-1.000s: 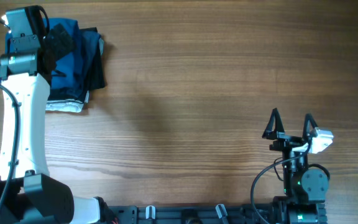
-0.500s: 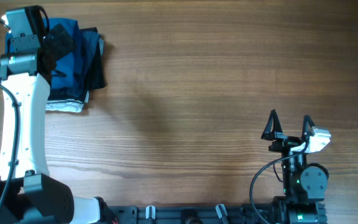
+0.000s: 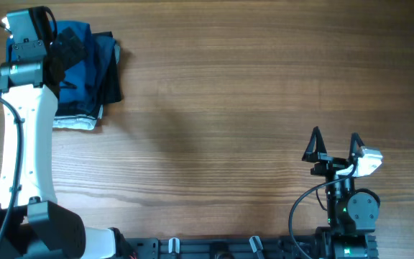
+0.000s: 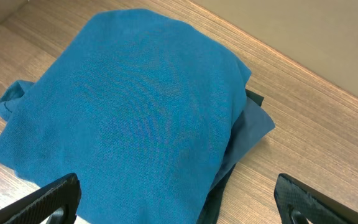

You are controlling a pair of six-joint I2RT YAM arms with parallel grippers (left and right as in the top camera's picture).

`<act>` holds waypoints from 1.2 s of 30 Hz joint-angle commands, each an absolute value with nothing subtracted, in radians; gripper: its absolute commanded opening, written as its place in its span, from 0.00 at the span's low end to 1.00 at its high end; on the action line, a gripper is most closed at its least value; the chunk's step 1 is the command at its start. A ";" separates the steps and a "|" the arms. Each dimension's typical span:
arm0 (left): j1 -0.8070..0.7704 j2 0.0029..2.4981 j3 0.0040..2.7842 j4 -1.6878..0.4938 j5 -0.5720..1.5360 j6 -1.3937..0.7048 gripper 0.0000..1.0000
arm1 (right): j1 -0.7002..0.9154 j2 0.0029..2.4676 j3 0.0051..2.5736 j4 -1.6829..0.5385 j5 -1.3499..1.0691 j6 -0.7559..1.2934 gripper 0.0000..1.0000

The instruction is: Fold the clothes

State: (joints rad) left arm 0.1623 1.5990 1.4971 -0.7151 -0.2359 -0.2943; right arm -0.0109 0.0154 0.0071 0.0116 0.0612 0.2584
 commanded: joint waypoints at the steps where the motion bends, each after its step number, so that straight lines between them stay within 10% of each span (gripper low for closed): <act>1: 0.159 1.566 1.488 -0.722 -0.244 -0.296 1.00 | -0.005 0.005 0.005 0.014 0.072 0.239 1.00; 23: 0.042 0.381 0.457 -0.698 -0.242 -0.297 1.00 | -0.005 0.005 0.005 0.014 0.072 0.239 0.99; 36: 0.041 0.215 0.113 -0.065 -0.046 -0.296 1.00 | -0.005 0.005 0.005 0.014 0.072 0.239 1.00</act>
State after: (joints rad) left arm 0.0422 0.2268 0.1749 -0.1570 -0.1238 -0.2947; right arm -0.0090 0.0128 0.0067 0.0105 0.0612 0.2554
